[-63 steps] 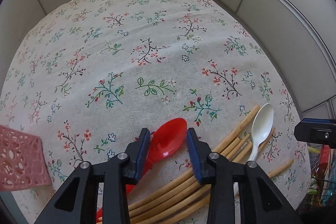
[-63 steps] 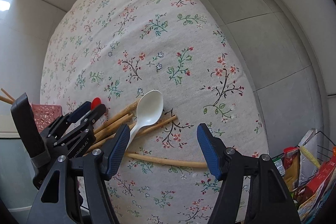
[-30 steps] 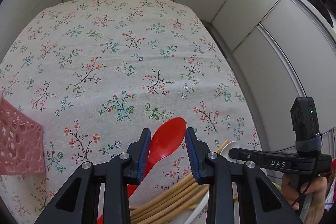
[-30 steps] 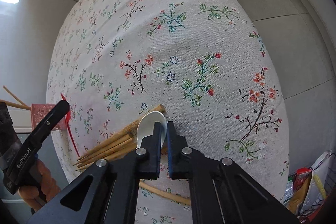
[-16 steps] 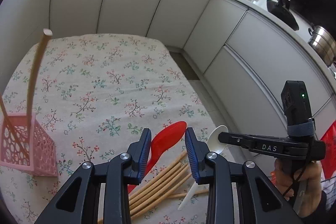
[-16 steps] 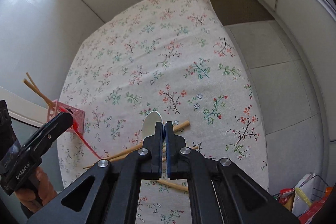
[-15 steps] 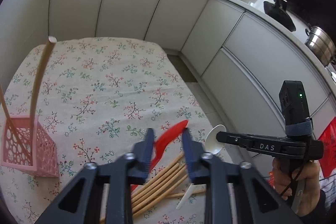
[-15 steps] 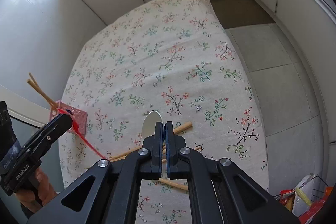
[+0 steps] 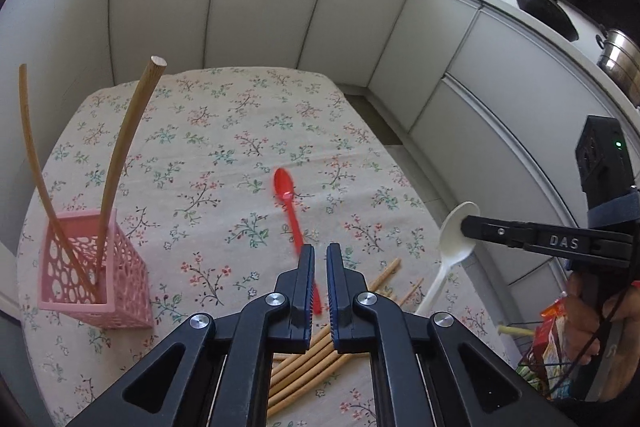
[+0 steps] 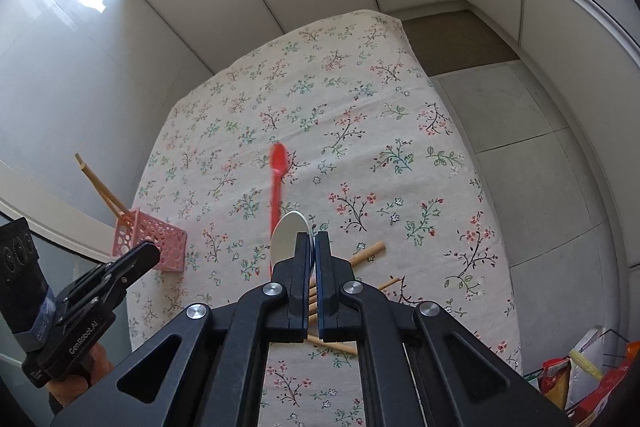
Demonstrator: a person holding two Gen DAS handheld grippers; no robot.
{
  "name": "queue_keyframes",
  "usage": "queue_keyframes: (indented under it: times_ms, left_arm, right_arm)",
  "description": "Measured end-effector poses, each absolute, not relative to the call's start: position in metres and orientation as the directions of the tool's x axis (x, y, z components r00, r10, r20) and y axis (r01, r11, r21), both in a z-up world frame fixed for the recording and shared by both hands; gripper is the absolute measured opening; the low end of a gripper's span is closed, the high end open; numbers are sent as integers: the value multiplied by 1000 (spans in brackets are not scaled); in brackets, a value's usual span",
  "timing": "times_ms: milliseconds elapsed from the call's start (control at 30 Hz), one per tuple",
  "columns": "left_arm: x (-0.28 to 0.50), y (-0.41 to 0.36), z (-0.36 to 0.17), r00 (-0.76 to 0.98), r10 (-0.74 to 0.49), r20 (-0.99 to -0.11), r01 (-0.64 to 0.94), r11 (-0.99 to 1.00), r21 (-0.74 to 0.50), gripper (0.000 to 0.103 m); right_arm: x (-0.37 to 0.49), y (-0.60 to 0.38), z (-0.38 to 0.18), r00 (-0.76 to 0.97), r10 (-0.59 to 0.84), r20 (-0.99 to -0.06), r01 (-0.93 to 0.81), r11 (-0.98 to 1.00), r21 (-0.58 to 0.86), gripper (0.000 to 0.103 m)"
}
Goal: Organize utensils
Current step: 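Drop the red spoon into the pink basket with the left gripper while the right carries the white spoon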
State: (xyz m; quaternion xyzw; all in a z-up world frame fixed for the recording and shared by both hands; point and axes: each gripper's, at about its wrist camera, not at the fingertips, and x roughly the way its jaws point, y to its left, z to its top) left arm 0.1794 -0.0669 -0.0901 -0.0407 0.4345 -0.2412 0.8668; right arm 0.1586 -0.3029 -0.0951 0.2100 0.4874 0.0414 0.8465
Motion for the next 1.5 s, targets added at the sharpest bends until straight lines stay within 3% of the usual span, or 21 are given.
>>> queue_keyframes:
  times_ms: [67, 133, 300, 600, 833, 900, 933, 1200, 1500]
  left_arm:
    - [192, -74, -98, 486, -439, -755, 349, 890, -292, 22]
    - [207, -86, -106, 472, -399, -786, 310, 910, -275, 29]
    - [266, -119, -138, 413, -302, -859, 247, 945, -213, 30]
    - [346, -122, -197, 343, -359, -868, 148, 933, -328, 30]
    - [356, -138, -214, 312, -354, -882, 231, 928, -291, 27]
    - [353, -145, -215, 331, -317, -889, 259, 936, -238, 19]
    - [351, -148, -216, 333, -297, -895, 274, 939, -209, 5]
    - [329, -158, -203, 390, -248, -887, 317, 940, -123, 1]
    - [260, -140, -145, 532, -233, -814, 312, 948, -68, 0]
  right_arm:
    - [160, -308, -99, 513, 270, -815, 157, 904, 398, 2]
    - [163, -314, -101, 510, 264, -819, 173, 901, 398, 2]
    - [175, -329, -108, 496, 253, -831, 189, 902, 387, 2]
    - [194, -355, -126, 475, 282, -834, 216, 881, 421, 2]
    - [203, -353, -133, 459, 312, -832, 211, 871, 443, 2]
    - [203, -352, -134, 457, 311, -833, 212, 872, 442, 2]
    - [203, -352, -134, 455, 310, -835, 214, 872, 440, 2]
    - [203, -352, -134, 456, 292, -841, 219, 879, 424, 2]
    - [194, -345, -113, 521, 246, -818, 198, 897, 396, 2]
